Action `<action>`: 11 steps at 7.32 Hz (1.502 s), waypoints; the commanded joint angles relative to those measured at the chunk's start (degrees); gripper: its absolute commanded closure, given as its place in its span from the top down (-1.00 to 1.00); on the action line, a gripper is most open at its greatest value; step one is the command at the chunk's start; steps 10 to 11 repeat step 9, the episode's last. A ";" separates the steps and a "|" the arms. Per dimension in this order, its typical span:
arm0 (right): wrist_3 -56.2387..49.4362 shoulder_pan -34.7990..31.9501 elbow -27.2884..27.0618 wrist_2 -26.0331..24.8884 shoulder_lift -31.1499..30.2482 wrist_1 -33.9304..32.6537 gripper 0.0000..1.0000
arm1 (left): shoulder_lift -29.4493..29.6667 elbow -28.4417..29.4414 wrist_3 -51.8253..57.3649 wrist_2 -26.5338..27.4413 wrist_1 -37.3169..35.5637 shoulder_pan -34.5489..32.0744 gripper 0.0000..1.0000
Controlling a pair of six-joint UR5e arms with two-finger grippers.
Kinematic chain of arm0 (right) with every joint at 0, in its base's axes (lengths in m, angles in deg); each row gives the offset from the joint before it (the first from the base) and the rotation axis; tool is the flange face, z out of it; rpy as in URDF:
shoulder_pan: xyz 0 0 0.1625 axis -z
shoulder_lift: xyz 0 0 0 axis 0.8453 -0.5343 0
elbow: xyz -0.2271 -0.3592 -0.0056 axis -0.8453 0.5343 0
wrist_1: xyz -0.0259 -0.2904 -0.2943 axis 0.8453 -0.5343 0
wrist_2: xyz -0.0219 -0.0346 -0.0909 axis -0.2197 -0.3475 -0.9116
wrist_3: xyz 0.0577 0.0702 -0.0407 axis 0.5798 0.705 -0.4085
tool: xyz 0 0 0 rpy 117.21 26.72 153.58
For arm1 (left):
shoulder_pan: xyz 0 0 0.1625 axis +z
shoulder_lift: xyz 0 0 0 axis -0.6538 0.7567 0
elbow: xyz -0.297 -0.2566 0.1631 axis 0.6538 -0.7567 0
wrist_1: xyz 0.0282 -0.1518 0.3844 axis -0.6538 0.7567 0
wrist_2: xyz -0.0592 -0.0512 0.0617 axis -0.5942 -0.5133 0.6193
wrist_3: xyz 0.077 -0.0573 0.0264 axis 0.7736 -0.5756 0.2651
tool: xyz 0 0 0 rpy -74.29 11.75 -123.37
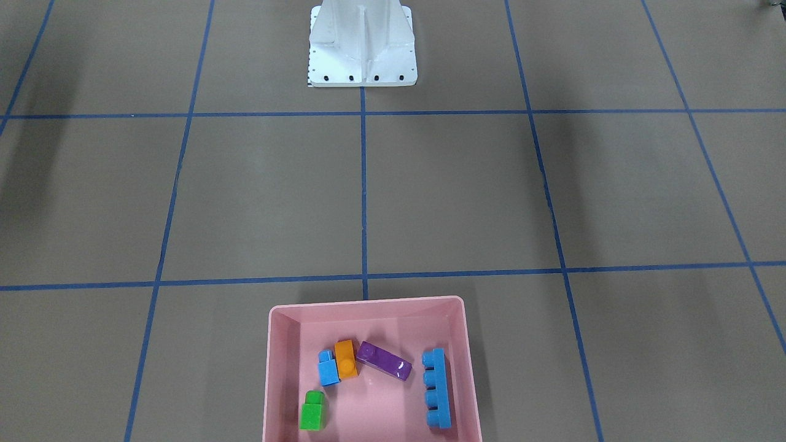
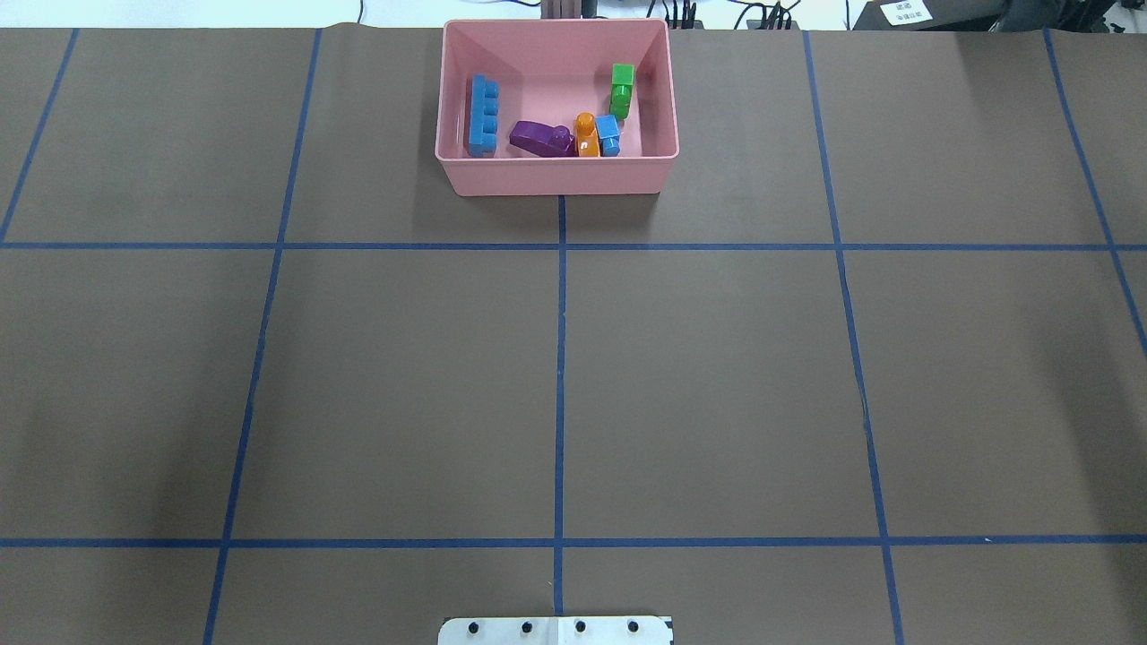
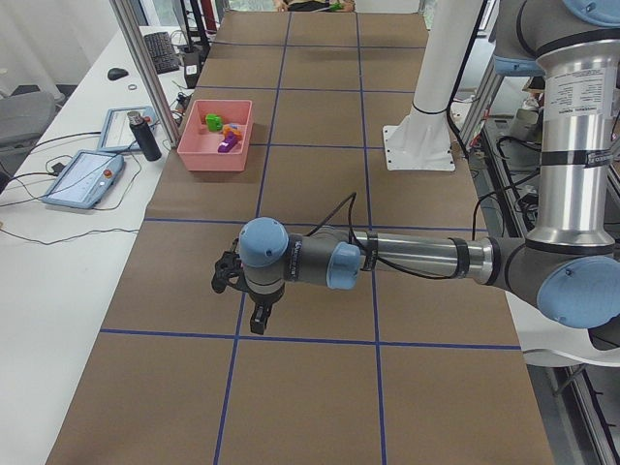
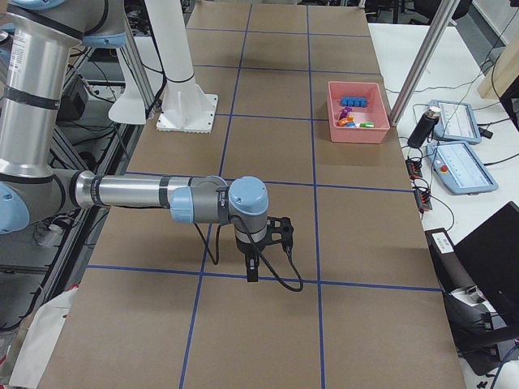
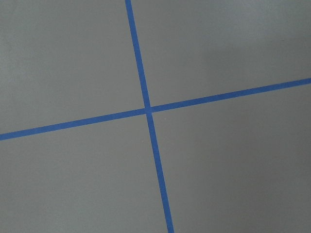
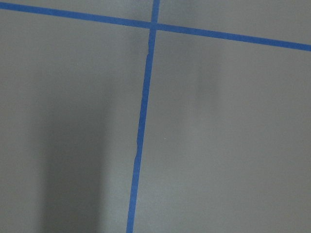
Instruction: Put all blocks into box
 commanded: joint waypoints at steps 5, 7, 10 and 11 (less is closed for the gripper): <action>0.00 0.03 0.05 0.71 0.15 0.00 1.00 | -0.11 -0.01 -0.08 -0.04 -0.09 0.00 1.00; 0.00 0.03 0.40 1.77 0.07 0.09 1.00 | 0.07 -0.44 -0.17 -0.22 -0.17 0.00 1.00; -0.18 0.03 1.19 1.68 0.07 1.32 1.00 | 0.16 -1.84 -0.52 0.48 -0.26 0.00 1.00; -0.18 0.03 1.19 1.68 0.07 1.32 1.00 | 0.16 -1.84 -0.52 0.48 -0.26 0.00 1.00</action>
